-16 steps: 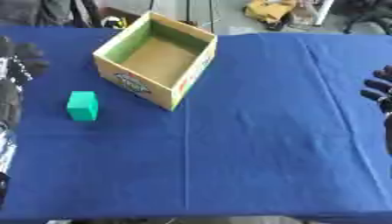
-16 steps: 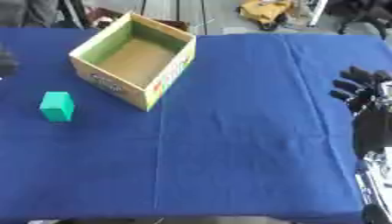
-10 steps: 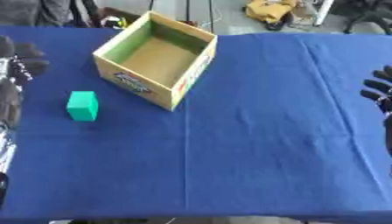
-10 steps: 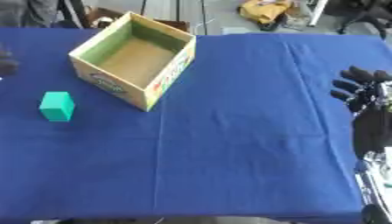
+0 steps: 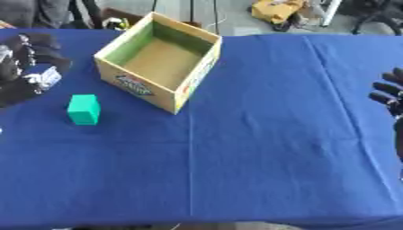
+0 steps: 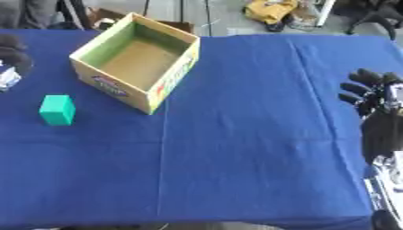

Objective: Pick up objects on the table and place them in the box.

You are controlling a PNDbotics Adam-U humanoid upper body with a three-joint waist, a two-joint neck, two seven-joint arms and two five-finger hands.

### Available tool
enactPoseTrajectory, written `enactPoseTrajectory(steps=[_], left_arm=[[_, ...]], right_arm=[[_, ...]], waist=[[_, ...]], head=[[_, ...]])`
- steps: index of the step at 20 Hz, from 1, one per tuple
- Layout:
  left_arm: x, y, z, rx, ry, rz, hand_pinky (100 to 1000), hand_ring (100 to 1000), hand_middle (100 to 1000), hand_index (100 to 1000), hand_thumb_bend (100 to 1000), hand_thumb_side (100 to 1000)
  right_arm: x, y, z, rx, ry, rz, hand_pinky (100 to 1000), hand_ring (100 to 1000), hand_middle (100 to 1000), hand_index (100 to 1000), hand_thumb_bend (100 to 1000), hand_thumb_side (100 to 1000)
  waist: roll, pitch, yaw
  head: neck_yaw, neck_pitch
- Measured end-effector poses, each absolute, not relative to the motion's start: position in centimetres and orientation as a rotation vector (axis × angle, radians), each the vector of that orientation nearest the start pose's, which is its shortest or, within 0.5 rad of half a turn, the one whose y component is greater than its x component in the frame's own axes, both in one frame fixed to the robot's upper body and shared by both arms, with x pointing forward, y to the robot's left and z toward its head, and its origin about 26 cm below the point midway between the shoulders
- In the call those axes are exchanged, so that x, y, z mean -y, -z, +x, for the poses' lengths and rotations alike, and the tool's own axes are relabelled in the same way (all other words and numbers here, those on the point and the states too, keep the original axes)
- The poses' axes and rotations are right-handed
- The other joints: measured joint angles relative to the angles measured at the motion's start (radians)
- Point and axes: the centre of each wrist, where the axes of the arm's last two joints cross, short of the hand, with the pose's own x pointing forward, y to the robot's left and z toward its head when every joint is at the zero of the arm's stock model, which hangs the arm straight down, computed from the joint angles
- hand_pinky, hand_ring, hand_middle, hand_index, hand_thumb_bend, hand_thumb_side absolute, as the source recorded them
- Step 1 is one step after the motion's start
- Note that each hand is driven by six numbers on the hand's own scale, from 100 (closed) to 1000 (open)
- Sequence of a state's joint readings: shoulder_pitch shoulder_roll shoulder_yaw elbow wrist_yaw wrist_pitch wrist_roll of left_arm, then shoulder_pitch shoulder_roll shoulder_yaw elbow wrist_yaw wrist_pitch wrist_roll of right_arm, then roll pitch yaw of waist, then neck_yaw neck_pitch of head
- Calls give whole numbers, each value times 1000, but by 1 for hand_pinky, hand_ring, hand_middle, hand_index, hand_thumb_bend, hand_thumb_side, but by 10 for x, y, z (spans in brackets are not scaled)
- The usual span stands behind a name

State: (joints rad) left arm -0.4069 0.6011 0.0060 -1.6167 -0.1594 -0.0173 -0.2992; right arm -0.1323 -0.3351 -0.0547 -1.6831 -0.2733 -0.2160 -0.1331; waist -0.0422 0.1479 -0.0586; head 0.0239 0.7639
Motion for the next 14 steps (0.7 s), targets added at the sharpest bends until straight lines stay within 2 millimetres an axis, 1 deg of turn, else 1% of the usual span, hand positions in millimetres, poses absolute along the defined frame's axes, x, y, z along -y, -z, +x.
enactPoseTrajectory(steps=[1,3,6,10,13,14], left_arm=[[-341,-196,358,1780,1002,503,756,705,690,810,714,330],[-338,-208,364,1682,1185,618,740,700,686,808,741,325],[-336,-214,372,1523,1391,751,720,690,678,799,778,341],[-335,-211,380,1347,1547,839,709,684,675,801,816,366],[-336,-206,383,1255,1607,866,706,683,662,801,821,375],[-336,-205,384,1232,1619,872,702,659,652,797,818,378]], right_arm=[[319,-83,307,2037,60,-109,742,754,743,816,100,1000],[320,-83,307,2036,56,-109,742,754,743,816,100,1000],[319,-82,307,2034,53,-107,742,754,743,816,100,1000],[319,-82,307,2033,51,-105,742,754,743,817,100,1000],[319,-81,307,2030,50,-106,742,754,743,817,100,1000],[319,-81,307,2029,49,-107,742,754,743,817,100,1000]], waist=[[1,-1,-3],[2,-1,-5],[3,-2,-9],[5,-2,-10],[7,-2,-11],[7,-2,-11]], head=[[0,0],[0,0],[0,0],[0,0],[0,0],[0,0]])
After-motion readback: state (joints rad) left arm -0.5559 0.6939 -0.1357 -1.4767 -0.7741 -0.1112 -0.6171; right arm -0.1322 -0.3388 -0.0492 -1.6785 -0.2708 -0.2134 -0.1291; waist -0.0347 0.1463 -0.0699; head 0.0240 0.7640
